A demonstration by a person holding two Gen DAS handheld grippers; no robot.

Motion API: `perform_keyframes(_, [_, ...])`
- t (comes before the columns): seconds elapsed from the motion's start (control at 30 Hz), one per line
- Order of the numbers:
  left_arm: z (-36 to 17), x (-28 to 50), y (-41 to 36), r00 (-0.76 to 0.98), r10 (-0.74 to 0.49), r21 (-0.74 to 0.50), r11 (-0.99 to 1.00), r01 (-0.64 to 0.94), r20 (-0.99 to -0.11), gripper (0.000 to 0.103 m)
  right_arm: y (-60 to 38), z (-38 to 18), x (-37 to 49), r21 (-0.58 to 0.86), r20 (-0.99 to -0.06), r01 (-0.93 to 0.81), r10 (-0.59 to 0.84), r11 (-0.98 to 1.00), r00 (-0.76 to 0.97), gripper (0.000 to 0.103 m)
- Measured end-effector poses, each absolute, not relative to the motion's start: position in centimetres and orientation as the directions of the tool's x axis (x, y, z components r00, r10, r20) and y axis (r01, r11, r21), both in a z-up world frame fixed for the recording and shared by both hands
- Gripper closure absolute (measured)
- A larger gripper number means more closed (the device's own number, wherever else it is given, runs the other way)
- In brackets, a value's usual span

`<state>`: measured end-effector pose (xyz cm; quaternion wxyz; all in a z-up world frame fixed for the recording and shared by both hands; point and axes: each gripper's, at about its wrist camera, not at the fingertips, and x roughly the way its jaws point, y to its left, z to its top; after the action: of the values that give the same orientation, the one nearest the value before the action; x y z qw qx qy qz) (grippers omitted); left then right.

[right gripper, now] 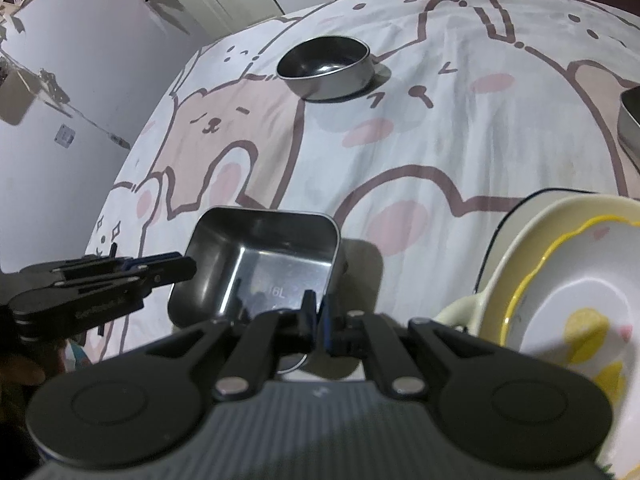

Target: Organize plates and bowls

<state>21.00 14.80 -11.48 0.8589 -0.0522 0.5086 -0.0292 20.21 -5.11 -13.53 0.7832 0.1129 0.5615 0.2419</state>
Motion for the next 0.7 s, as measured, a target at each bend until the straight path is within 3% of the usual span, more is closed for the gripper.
perform_keyframes(0.4, [-11.76,21.03,15.01,0.474,-0.111,-0.127,0.992,-0.002,-0.874,0.089,-4.38,-13.84,20.25,0.423,-0.842,-0.265,0.484,0.866,0.237,0.098])
perform_keyframes(0.57, [-11.68,20.95,14.73,0.473,-0.106,-0.117,0.993,0.008,-0.875,0.067,-4.49,-13.92,20.3,0.422,-0.844,-0.258,0.48,0.869,0.239,0.095])
perform_keyframes(0.7, [-11.3,20.76,14.75,0.481,-0.101,-0.112,0.994,0.007,-0.871,0.058,-4.64,-13.93,20.32,0.426,-0.844,-0.249,0.481,0.87,0.237,0.092])
